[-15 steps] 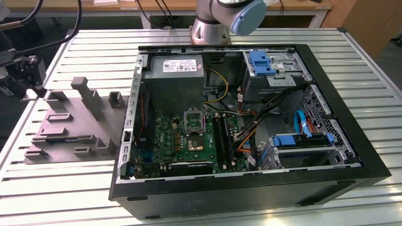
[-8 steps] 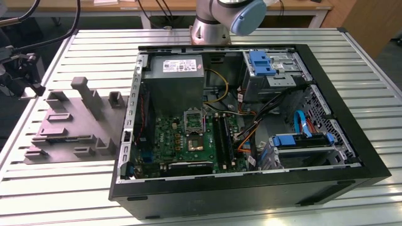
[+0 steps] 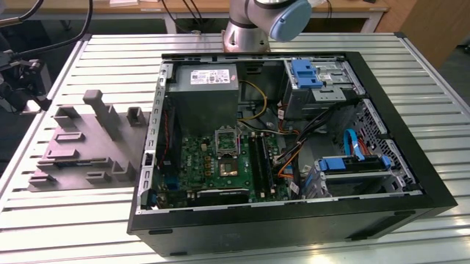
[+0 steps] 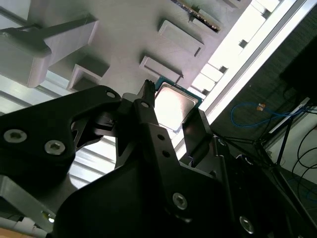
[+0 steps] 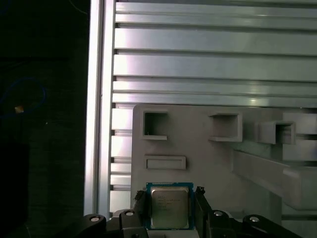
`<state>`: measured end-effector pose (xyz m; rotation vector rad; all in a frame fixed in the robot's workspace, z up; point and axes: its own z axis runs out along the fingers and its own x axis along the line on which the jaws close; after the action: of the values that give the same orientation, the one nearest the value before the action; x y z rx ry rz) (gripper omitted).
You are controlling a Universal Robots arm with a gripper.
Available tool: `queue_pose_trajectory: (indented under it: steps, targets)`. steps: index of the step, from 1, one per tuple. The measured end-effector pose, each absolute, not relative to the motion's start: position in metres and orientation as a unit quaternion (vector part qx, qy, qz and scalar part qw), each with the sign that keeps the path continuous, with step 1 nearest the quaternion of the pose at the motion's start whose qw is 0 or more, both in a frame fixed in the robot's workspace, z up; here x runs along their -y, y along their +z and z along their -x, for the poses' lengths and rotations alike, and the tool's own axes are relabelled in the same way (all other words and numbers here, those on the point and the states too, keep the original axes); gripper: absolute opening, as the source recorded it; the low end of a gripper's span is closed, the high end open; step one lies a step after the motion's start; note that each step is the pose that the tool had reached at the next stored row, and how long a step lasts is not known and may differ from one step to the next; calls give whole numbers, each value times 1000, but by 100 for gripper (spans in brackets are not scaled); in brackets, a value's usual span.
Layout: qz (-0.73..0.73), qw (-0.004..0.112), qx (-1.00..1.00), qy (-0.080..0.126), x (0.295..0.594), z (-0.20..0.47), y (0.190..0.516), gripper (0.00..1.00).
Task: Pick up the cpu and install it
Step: 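Pick up the cpu and move it towards the insertion slot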
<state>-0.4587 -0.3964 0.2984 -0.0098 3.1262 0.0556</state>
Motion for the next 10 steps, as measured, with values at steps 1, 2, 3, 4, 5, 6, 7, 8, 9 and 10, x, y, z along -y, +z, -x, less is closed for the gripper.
queue_pose_trajectory:
  steps: [1,2,3,4,5,6,7,8,9,10]
  targets:
    - [3,7,-1000,18,396,459,299,47]
    - [3,7,-1000,18,396,459,300,47]
    - [3,7,-1000,18,396,459,301,47]
    - [3,7,-1000,18,396,459,302,47]
    - [3,7,-1000,18,396,459,302,47]
    - [3,7,-1000,18,396,459,303,47]
    - [3,7,-1000,18,396,459,304,47]
    - [3,7,-1000,18,396,459,305,47]
    - [3,7,-1000,18,396,459,305,47]
    - [3,7,-1000,18,396,459,306,47]
